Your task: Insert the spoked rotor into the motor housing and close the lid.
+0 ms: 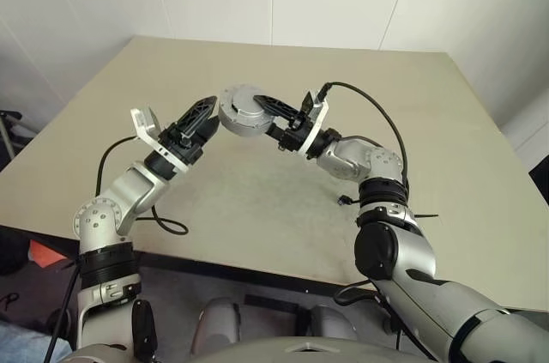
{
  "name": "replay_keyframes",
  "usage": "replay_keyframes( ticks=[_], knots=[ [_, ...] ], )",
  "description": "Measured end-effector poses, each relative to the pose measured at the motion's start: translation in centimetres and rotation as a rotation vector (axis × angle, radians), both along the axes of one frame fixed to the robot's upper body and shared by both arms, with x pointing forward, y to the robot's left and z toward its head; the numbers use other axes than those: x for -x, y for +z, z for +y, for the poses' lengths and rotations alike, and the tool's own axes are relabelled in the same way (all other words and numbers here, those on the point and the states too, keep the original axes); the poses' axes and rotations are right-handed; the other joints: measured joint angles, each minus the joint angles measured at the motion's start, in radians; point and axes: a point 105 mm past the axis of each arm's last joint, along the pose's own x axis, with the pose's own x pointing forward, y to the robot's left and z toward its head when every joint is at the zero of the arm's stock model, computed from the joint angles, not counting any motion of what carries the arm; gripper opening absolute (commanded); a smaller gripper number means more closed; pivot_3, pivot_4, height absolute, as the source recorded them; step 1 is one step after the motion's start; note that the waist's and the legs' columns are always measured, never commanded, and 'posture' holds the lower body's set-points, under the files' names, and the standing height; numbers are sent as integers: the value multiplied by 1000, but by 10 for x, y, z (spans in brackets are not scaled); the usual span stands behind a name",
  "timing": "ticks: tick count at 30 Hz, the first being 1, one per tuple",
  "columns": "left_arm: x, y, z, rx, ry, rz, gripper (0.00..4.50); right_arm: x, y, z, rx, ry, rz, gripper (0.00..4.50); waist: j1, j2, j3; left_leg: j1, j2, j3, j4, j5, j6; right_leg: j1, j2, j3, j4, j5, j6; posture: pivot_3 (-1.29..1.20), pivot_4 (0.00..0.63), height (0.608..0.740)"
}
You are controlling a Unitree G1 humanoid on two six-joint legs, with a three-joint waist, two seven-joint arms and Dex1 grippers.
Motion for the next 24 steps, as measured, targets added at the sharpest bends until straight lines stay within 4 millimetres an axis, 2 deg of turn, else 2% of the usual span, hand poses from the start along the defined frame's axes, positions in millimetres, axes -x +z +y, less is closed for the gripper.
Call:
replay_keyframes(
  ticks=[10,18,24],
  knots=[
    [-5,1,-8,-4,-22,-1,3828,6,-1,6,4,32,-15,2204,0,0,0,0,0,0,0,0,0,0,0,0,0,0,0,0,0,740],
    [-16,3,-25,-13,-70,-2,3828,7,-3,5,10,25,-15,2204,3,0,0,0,0,0,0,0,0,1,0,0,0,0,1,0,0,740],
    [-19,2,-30,-18,-80,-6,3828,7,-4,3,15,11,-25,2204,3,0,0,0,0,0,0,0,0,1,0,0,0,0,1,0,0,740]
  ],
)
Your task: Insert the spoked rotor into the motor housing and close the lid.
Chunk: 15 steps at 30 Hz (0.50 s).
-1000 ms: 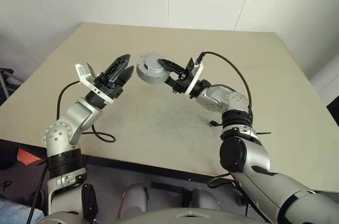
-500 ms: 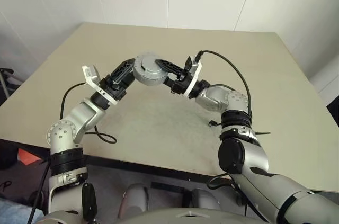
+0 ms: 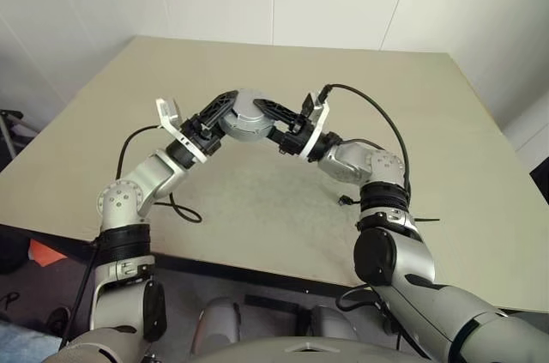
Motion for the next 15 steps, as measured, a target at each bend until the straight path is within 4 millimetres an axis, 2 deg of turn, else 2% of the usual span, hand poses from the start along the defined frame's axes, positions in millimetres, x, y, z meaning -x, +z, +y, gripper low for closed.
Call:
replay_keyframes(
  ticks=[11,15],
  knots=[
    [2,-5,-8,-37,-34,10,3828,2,-4,4,30,-1,3,2204,1,0,0,0,0,0,0,0,0,0,0,0,0,0,0,0,0,740],
    [1,-7,-6,-50,-23,17,2952,1,-7,4,43,-11,8,2204,1,0,0,0,0,0,0,0,0,0,0,0,0,0,0,0,0,740]
  ],
)
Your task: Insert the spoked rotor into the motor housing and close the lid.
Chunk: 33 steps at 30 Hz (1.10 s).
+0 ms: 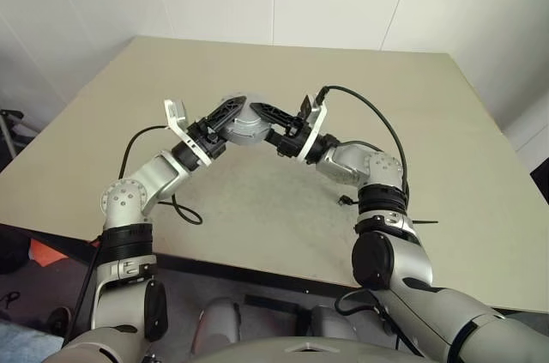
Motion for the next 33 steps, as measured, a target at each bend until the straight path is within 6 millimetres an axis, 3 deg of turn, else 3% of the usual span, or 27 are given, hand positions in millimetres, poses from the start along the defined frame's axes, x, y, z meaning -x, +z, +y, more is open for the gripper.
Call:
replay_keyframes(
  ticks=[2,7,25,32,33],
  knots=[
    [0,-4,1,-9,6,17,2685,0,-2,0,22,-2,-1,2204,0,0,0,0,0,0,0,0,0,0,0,0,0,0,0,0,0,740],
    [2,-12,4,-14,14,44,2514,0,-7,2,52,-3,2,2204,0,0,0,0,0,0,0,0,0,0,0,0,0,0,0,0,0,740],
    [-1,-21,7,-19,53,90,2444,-5,-15,5,111,-45,-20,2204,1,0,0,0,0,0,0,0,0,0,0,0,0,0,0,0,0,740],
    [0,-40,15,-40,92,145,2444,-14,-19,4,184,-120,-79,4465,2,0,0,0,0,0,0,0,0,0,0,0,0,0,0,0,0,740],
    [0,-43,17,-45,99,154,2444,-17,-19,3,196,-140,-88,4465,3,0,0,0,0,0,0,0,0,0,0,0,0,0,0,0,0,740]
  ],
)
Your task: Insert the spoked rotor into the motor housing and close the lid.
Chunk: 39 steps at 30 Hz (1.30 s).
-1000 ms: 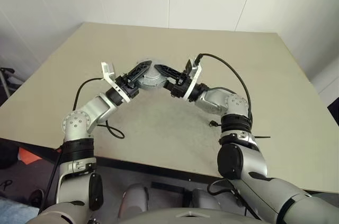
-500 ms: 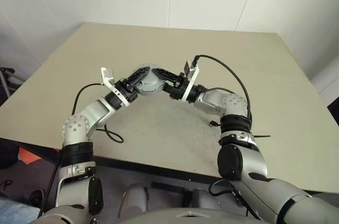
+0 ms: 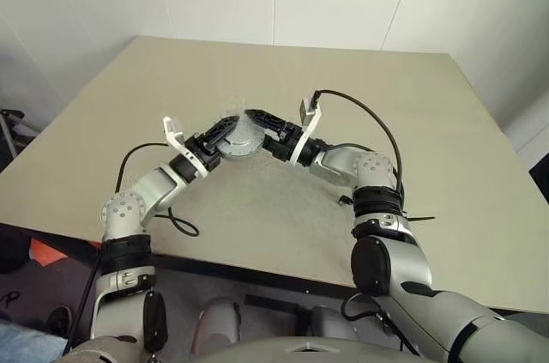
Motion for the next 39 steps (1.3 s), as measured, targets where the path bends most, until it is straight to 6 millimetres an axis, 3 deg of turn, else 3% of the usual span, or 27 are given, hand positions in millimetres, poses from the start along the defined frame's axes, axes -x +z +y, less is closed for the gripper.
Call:
replay_keyframes(
  ticks=[6,9,13,16,21,27,34,37,39],
  knots=[
    [-3,-11,15,-42,89,22,2444,-15,-6,-9,66,-123,-27,4465,7,0,0,0,0,0,0,0,0,0,0,0,0,0,0,0,0,740],
    [-13,-18,47,-70,273,27,2444,-20,-11,-13,94,-161,-27,4465,4,0,0,0,0,0,0,0,0,0,0,0,0,-1,2,0,0,740],
    [-17,-37,109,-101,519,103,2444,-21,-10,-17,96,-168,-38,4465,4,0,0,1,0,-1,0,0,0,0,1,0,0,-2,4,0,0,740],
    [-14,-51,131,-91,601,162,2444,-20,-8,-19,90,-164,-50,4465,11,-2,0,0,0,-1,0,0,0,1,0,0,-1,0,2,0,0,740],
    [-16,-71,128,-79,614,236,2444,-17,-8,-11,88,-134,-60,4465,18,-4,-1,2,-1,-1,0,0,0,4,-1,0,-2,1,2,0,0,740],
    [-23,-72,120,-92,609,248,2444,-17,-8,-10,89,-129,-65,4465,11,-7,-1,8,0,-2,0,0,0,9,-1,0,-2,-1,2,0,0,740],
    [-24,-66,126,-118,616,222,4493,-17,-10,-10,106,-130,-65,4500,7,-7,-1,11,0,-2,0,0,0,11,0,1,-1,-2,0,0,0,740],
    [-22,-62,140,-132,652,221,4493,-17,-12,-9,124,-126,-66,4500,1,-7,-1,11,2,-2,0,0,-1,12,1,1,-1,-4,3,0,0,740],
    [-17,-55,162,-157,703,211,4493,-16,-13,-9,127,-122,-62,4500,-6,-7,-1,12,2,-2,0,1,-1,12,1,0,-1,-4,3,0,0,740]
  ],
)
